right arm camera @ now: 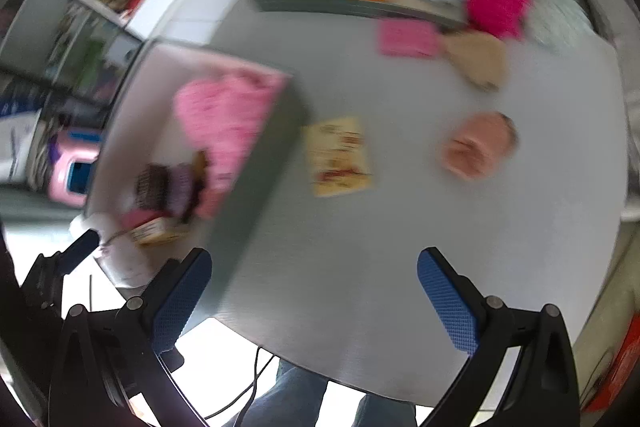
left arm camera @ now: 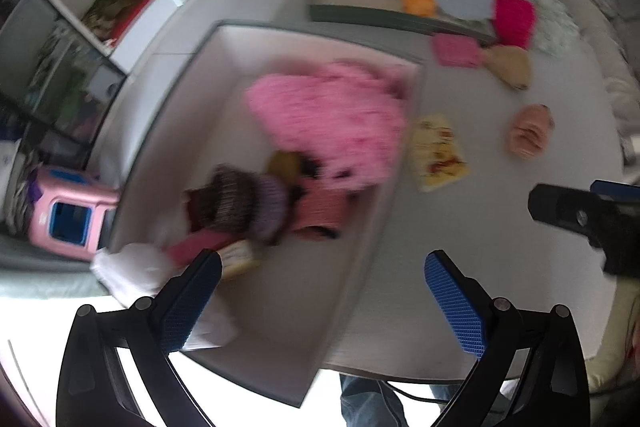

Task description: Organize soft objects

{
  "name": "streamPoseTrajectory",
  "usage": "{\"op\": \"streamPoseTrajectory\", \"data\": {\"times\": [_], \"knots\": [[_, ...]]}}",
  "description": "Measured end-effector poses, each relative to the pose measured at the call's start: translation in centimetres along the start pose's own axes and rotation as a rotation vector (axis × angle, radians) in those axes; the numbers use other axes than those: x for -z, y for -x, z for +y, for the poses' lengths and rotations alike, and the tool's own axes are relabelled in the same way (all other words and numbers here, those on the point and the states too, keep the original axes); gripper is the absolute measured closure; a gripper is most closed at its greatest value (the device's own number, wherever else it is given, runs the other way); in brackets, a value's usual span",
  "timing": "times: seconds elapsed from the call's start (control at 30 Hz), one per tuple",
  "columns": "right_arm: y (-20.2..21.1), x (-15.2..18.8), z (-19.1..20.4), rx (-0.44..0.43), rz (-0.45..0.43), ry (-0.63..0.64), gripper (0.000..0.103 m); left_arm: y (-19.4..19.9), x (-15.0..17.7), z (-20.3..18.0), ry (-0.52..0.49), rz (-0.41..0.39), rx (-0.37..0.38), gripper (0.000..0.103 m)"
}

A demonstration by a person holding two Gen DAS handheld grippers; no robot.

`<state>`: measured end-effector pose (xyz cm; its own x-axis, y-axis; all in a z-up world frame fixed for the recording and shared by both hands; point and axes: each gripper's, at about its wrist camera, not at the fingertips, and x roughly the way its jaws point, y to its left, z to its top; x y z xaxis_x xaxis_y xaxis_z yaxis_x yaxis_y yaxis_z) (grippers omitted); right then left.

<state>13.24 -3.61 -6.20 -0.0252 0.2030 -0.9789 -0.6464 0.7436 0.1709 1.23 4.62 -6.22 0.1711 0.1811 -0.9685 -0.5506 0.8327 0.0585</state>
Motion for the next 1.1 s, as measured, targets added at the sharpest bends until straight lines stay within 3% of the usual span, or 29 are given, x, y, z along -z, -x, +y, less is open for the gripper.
{"op": "streamPoseTrajectory", "data": {"times": [0.23, 0.5, 0.8, 1.1], "knots": [[-0.3, 0.3, -9.7, 0.044, 0.008, -0.224, 0.000, -1.8, -0.8, -6.6, -0.084, 0.051, 0.096, 0.001], [-1.9, 1.4, -15.6, 0.059, 0.048, -0.333, 0.000, -8.2, -2.1, -10.1, 0.003, 0.159, 0.117, 0.001], [-4.2, 0.6, -17.4, 0.041, 0.079, -0.349, 0.000, -11.2, -5.5, -11.1, 0.084, 0.153, 0.120, 0.001], [-5.8, -5.5, -17.4, -0.006, 0.039, -0.382, 0.000, -13.0, -8.6, -12.3, 0.145, 0.133, 0.075, 0.001]]}}
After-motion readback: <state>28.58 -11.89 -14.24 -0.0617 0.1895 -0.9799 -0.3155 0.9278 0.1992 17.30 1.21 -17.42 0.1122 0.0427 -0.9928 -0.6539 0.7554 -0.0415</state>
